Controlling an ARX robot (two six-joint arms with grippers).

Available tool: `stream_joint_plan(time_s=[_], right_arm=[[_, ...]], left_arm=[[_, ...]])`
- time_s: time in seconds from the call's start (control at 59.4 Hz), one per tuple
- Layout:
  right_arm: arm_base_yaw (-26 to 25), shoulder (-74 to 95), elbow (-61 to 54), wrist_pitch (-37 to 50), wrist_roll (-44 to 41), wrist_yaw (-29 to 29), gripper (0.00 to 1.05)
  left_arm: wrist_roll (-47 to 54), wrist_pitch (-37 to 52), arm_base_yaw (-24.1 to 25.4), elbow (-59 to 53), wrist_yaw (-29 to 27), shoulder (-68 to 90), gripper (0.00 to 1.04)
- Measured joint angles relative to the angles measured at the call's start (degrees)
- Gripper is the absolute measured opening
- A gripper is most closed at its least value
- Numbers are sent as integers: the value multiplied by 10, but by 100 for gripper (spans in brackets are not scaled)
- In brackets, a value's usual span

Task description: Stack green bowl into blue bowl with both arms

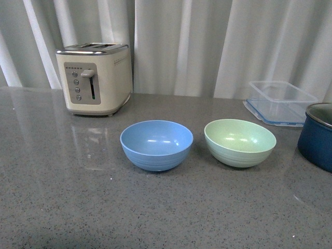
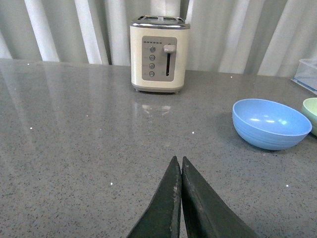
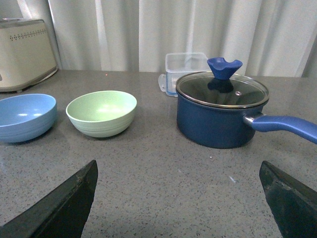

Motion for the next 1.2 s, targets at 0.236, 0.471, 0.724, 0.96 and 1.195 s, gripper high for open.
stream_joint_plan(time_s=[0.236,0.471,0.724,0.96,1.195], right_arm=[[0,0,0,0,0,0,95],[0,0,0,0,0,0,95],[0,0,0,0,0,0,95],[0,0,0,0,0,0,95],[0,0,0,0,0,0,95]], left_arm=[[0,-54,0,0,0,-52,4],[0,-96,0,0,0,-94,4],[0,-184,0,0,0,-167,4],[0,-224,0,0,0,-217,4],[0,-224,0,0,0,-218,40]])
